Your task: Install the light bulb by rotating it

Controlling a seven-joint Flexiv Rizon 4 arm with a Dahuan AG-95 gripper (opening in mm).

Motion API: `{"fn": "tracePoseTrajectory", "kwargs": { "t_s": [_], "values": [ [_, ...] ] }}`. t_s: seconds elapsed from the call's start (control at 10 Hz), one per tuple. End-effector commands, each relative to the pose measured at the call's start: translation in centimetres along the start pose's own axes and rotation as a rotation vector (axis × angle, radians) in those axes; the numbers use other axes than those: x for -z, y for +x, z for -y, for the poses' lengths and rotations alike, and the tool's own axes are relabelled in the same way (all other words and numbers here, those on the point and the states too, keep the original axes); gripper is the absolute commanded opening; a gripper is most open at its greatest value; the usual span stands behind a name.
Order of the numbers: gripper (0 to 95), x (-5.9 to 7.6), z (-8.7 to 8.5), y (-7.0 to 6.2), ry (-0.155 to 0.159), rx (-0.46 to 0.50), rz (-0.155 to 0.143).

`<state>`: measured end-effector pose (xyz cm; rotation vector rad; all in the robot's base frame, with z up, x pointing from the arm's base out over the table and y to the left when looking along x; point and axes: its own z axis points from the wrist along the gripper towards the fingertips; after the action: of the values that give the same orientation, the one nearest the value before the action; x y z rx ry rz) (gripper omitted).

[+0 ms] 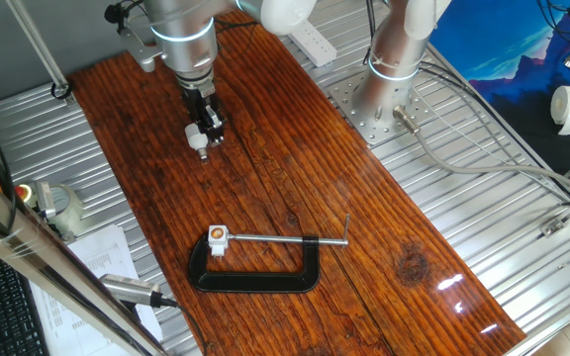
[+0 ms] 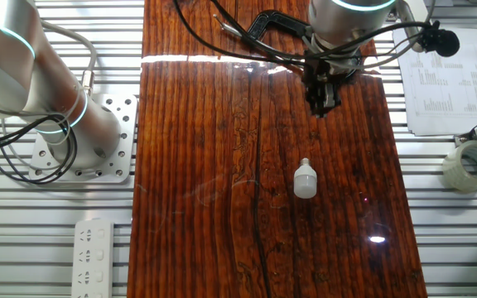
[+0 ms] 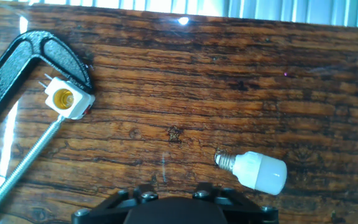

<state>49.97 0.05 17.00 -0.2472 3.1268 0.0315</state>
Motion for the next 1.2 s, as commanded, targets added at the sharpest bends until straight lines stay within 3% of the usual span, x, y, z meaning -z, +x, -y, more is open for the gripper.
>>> {"fn": "tracePoseTrajectory", "kwargs": {
  "t_s": [0.1,0.4,0.6,0.7,0.8,1.0,1.2],
  "values": [
    [0.0,0.0,0.0,0.0,0.0,0.02,0.003],
    [0.0,0.0,0.0,0.0,-0.002,0.053,0.009],
    [0.0,0.1,0.2,0.0,-0.03,0.13,0.025],
    [0.0,0.2,0.7,0.1,-0.08,0.218,0.049],
    [0.0,0.3,1.1,0.0,-0.099,0.276,0.061],
    [0.0,1.2,2.8,-0.8,-0.098,0.393,0.062],
    [0.0,1.7,4.6,-1.4,-0.126,0.49,0.091]
  ]
}}
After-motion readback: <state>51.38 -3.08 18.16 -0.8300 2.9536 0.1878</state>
